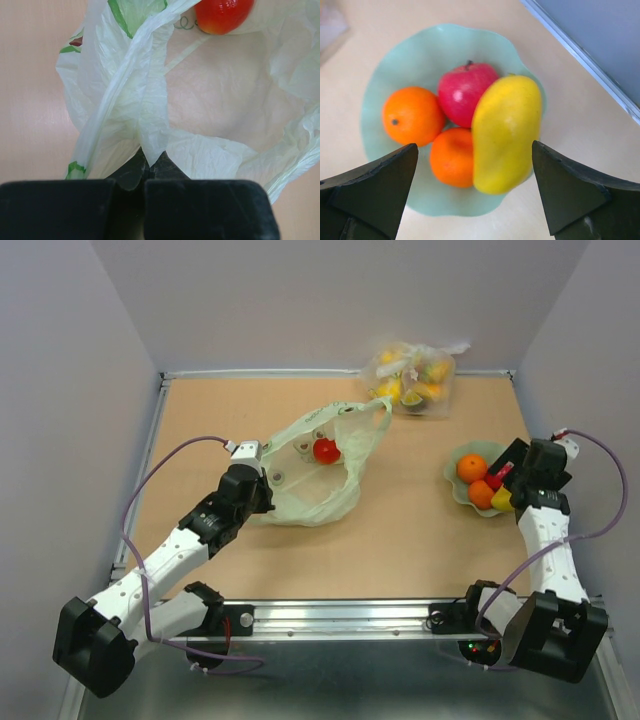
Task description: Untie the knot of the plastic bag and take out the fruit
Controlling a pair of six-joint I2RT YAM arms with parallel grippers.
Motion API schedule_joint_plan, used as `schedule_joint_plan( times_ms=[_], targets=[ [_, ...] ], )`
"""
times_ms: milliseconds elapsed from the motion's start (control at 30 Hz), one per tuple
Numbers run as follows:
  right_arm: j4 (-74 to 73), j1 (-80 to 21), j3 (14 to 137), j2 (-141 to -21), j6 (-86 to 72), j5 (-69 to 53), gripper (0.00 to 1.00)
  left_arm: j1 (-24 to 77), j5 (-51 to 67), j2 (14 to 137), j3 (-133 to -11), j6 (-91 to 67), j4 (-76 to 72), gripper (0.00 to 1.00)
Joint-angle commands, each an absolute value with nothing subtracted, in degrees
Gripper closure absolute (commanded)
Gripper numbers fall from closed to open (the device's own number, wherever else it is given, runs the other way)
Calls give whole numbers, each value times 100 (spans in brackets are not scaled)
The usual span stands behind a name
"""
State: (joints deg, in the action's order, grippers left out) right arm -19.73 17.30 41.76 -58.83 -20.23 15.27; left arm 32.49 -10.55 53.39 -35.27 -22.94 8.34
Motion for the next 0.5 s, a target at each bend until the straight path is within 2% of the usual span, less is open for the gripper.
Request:
schedule_joint_plan(
  times_ms=[0, 100, 167, 333, 467],
  targets=[
    [-2029, 1758, 5140, -5713, -1698, 547, 0, 3208, -1028, 5282, -3489, -2189, 598, 100],
    [-2170, 1539, 5701, -5765, -1451, -182, 0, 3208, -1011, 5317, -3480, -2188, 598, 100],
    [-2241, 969, 5949, -5809, -1206, -325, 0, 3217, -1002, 5361, -3515, -2197, 668, 100],
    [-2232, -1575, 6485, -6256, -818, 543, 0, 3217, -958, 5466, -3586, -2259, 729, 100],
    [-2180, -3117, 6942, -6863, -528, 1194, 0, 3217, -1002, 5555, -3717, -2294, 896, 100]
  ],
)
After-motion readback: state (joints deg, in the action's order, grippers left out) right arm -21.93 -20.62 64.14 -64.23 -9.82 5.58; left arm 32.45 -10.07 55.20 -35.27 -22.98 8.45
